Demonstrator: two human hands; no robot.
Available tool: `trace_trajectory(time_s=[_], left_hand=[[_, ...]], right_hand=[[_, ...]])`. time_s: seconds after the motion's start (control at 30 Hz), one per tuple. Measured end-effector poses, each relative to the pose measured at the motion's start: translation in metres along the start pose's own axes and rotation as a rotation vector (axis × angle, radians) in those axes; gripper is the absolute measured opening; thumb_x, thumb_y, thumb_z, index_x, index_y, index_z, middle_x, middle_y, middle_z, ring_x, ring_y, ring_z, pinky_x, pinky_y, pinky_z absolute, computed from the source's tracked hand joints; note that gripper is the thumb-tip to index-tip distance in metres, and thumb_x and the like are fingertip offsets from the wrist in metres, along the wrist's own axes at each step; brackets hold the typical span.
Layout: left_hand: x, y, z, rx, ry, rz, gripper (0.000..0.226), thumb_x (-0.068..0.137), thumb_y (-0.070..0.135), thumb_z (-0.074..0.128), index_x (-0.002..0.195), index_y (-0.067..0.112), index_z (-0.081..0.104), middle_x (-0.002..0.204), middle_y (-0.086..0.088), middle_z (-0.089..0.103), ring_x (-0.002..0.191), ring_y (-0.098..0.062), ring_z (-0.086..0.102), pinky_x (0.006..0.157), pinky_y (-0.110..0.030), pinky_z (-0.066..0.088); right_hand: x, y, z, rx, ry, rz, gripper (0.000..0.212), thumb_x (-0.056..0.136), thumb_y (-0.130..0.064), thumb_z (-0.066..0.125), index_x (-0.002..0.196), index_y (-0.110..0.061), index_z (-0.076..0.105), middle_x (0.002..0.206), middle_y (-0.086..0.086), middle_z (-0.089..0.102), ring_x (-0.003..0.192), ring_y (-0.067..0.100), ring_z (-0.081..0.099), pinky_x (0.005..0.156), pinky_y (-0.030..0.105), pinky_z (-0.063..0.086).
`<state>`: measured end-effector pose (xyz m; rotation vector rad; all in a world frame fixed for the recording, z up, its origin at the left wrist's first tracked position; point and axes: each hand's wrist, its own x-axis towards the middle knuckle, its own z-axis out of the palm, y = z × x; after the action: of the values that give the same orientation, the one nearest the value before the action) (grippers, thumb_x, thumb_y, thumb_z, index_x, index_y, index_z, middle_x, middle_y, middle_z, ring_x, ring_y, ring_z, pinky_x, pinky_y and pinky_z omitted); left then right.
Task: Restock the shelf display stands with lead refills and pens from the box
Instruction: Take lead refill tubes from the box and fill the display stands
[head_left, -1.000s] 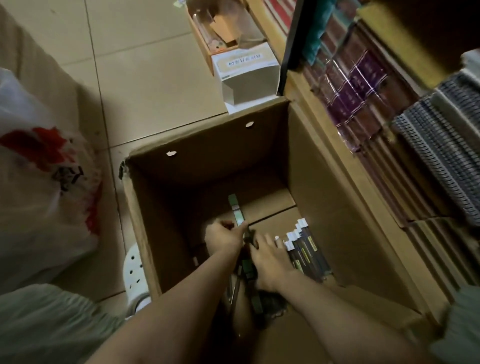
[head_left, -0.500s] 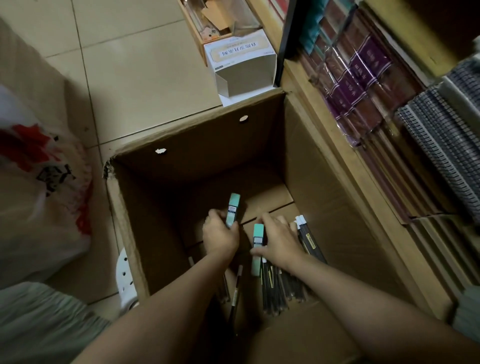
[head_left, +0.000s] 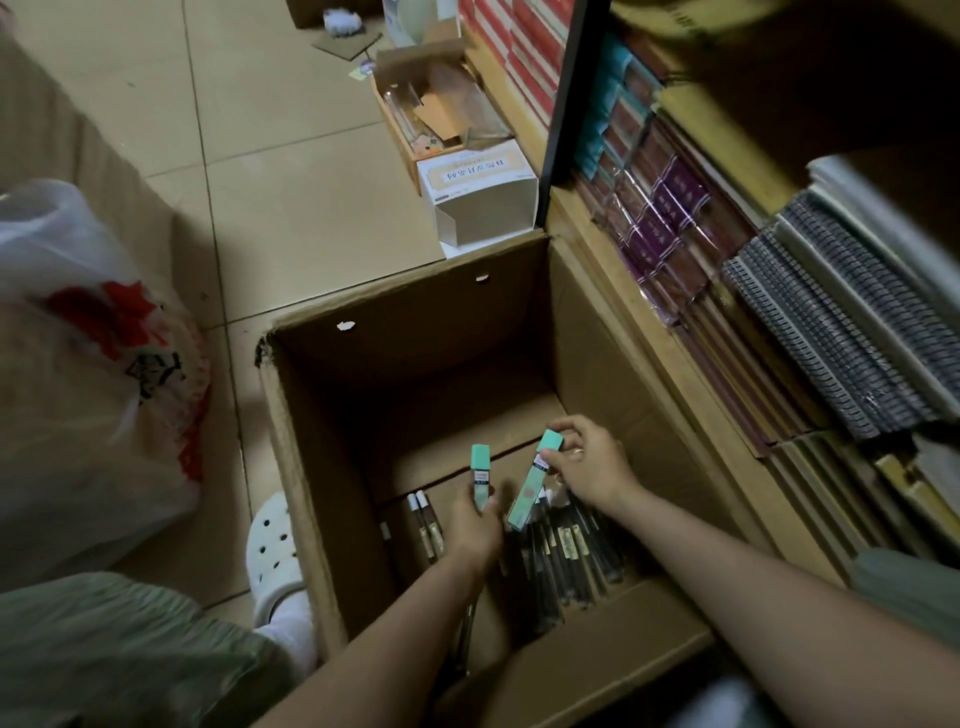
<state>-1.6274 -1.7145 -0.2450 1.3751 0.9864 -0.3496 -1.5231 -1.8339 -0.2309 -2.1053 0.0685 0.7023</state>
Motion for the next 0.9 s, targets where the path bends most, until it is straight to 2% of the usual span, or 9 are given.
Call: trace_trajectory(time_s=[0.07, 0.13, 0.2, 0.33, 0.47, 0.57, 0.7, 0.83, 0.9], left_hand=[[-0.007, 0.010, 0.000, 0.026, -0.077, 0.020, 0.035, 0.104, 0.031, 0.035, 0.131, 0.011, 0.044, 0.093, -0.001, 0.057, 0.071, -0.009, 0.055, 0.049, -0.016, 0.046], [-0.012, 0.031, -0.003, 0.087, -0.135, 0.063, 0.029, 0.106, 0.031, 0.031, 0.126, 0.014, 0.043, 0.086, -0.002, 0.053, 0.065, -0.010, 0.049, 0.045, -0.016, 0.041], [-0.016, 0.061, -0.010, 0.179, -0.202, 0.114, 0.023, 0.105, 0.028, 0.033, 0.121, 0.015, 0.043, 0.085, -0.003, 0.053, 0.065, -0.011, 0.048, 0.047, -0.017, 0.040], [-0.038, 0.131, -0.019, 0.509, -0.353, 0.306, 0.017, 0.103, 0.025, 0.040, 0.116, 0.015, 0.047, 0.089, -0.001, 0.061, 0.072, -0.010, 0.056, 0.050, -0.017, 0.042], [-0.072, 0.203, -0.009, 0.689, -0.339, 0.578, 0.012, 0.101, 0.022, 0.045, 0.112, 0.018, 0.048, 0.093, 0.000, 0.061, 0.075, -0.008, 0.058, 0.052, -0.016, 0.047], [-0.101, 0.239, 0.005, 0.534, -0.473, 0.660, 0.014, 0.101, 0.024, 0.045, 0.112, 0.018, 0.051, 0.098, -0.007, 0.065, 0.084, -0.018, 0.064, 0.065, -0.030, 0.057], [-0.135, 0.259, 0.022, 0.408, -0.678, 0.693, 0.011, 0.100, 0.027, 0.045, 0.104, 0.022, 0.054, 0.082, -0.002, 0.064, 0.065, -0.014, 0.058, 0.053, -0.027, 0.046], [-0.156, 0.267, 0.040, 0.364, -0.814, 0.674, 0.011, 0.101, 0.025, 0.046, 0.106, 0.020, 0.054, 0.077, 0.004, 0.071, 0.065, -0.011, 0.066, 0.059, -0.029, 0.054], [-0.166, 0.278, 0.047, 0.317, -0.883, 0.672, 0.012, 0.101, 0.027, 0.047, 0.107, 0.021, 0.056, 0.080, 0.005, 0.072, 0.072, -0.013, 0.069, 0.067, -0.032, 0.057]], right_hand=[[-0.005, -0.007, -0.003, -0.029, -0.026, -0.026, 0.027, 0.089, -0.010, 0.069, 0.108, -0.025, 0.057, 0.097, 0.001, 0.068, 0.081, 0.014, 0.070, 0.064, 0.028, 0.059], [-0.010, -0.024, -0.013, -0.084, -0.020, -0.085, 0.030, 0.089, -0.012, 0.068, 0.110, -0.027, 0.054, 0.102, 0.003, 0.066, 0.086, 0.016, 0.069, 0.073, 0.033, 0.060], [-0.018, -0.049, -0.030, -0.113, 0.018, -0.159, 0.033, 0.089, -0.013, 0.068, 0.112, -0.027, 0.050, 0.100, 0.001, 0.065, 0.087, 0.015, 0.068, 0.074, 0.036, 0.061], [-0.050, -0.113, -0.081, -0.175, 0.072, -0.346, 0.029, 0.090, -0.014, 0.066, 0.103, -0.032, 0.047, 0.094, -0.007, 0.062, 0.084, 0.007, 0.066, 0.069, 0.026, 0.060], [-0.103, -0.164, -0.137, -0.220, 0.196, -0.524, 0.025, 0.089, -0.016, 0.069, 0.106, -0.025, 0.053, 0.094, -0.005, 0.062, 0.084, 0.010, 0.067, 0.069, 0.029, 0.061], [-0.142, -0.180, -0.173, -0.108, 0.310, -0.570, 0.022, 0.089, -0.015, 0.068, 0.100, -0.029, 0.054, 0.093, -0.004, 0.066, 0.080, 0.008, 0.069, 0.065, 0.026, 0.060], [-0.179, -0.186, -0.210, 0.000, 0.450, -0.576, 0.022, 0.090, -0.012, 0.068, 0.101, -0.024, 0.054, 0.095, 0.003, 0.067, 0.078, 0.012, 0.070, 0.062, 0.024, 0.058], [-0.201, -0.182, -0.233, 0.005, 0.589, -0.520, 0.023, 0.089, -0.012, 0.069, 0.102, -0.021, 0.054, 0.092, 0.009, 0.067, 0.082, 0.023, 0.070, 0.069, 0.041, 0.061], [-0.211, -0.184, -0.246, -0.025, 0.646, -0.527, 0.024, 0.087, -0.014, 0.071, 0.099, -0.026, 0.055, 0.090, 0.007, 0.070, 0.077, 0.018, 0.071, 0.068, 0.038, 0.062]])
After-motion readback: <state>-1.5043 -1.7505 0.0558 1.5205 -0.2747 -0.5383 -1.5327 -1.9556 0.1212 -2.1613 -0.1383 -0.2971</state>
